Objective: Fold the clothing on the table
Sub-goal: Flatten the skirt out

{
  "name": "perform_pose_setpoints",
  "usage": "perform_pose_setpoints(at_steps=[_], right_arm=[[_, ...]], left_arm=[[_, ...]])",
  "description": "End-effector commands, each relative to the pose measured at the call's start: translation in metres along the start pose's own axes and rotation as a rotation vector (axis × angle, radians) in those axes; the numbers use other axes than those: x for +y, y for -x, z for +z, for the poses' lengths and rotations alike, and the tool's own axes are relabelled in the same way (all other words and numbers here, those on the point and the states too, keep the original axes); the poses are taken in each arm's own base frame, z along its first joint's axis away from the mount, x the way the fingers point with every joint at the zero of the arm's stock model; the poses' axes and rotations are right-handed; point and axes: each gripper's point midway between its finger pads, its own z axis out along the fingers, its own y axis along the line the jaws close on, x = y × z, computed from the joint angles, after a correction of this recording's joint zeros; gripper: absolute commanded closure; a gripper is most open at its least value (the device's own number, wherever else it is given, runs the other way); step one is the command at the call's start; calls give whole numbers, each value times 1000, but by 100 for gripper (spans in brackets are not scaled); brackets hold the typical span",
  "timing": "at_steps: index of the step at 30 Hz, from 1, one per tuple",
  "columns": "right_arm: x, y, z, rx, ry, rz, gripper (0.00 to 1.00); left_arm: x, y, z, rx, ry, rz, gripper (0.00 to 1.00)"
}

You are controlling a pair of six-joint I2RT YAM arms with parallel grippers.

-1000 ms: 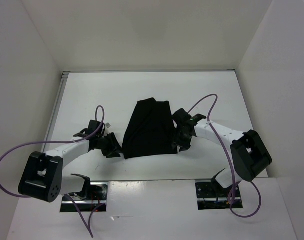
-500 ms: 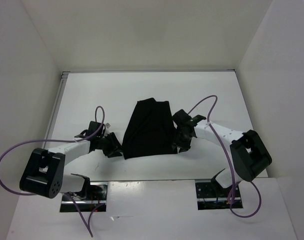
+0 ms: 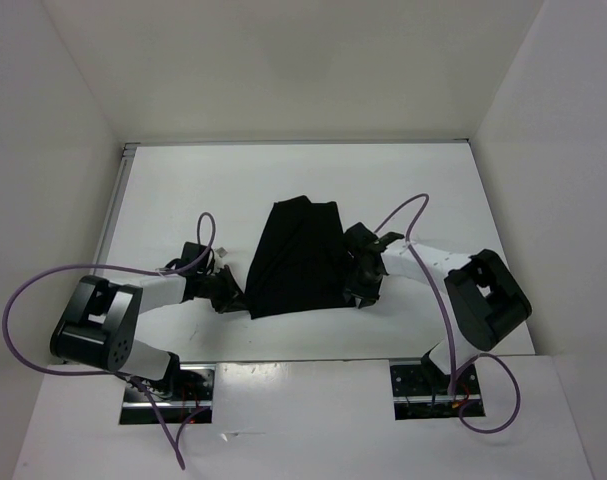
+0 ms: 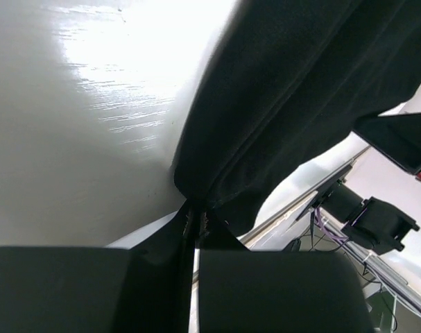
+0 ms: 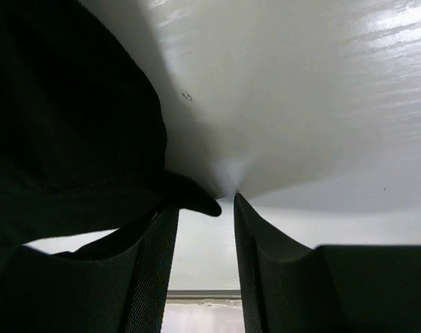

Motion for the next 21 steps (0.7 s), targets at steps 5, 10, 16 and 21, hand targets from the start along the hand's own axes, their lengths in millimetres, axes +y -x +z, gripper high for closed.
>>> perform_pose_setpoints(at_steps=[5, 10, 16, 21], right_arm=[[19, 36, 6, -105, 19, -15, 57], [18, 45, 9, -128, 10, -35, 57], [17, 39, 25, -84, 18, -27, 100], [16, 35, -5, -100, 55, -27, 100]], left_arm=[[12, 0, 3, 3, 50, 32, 100], [15, -3, 4, 14, 60, 21, 100], [17, -2, 6, 22, 67, 36, 100], [-3, 0, -1, 47, 3, 92, 100]])
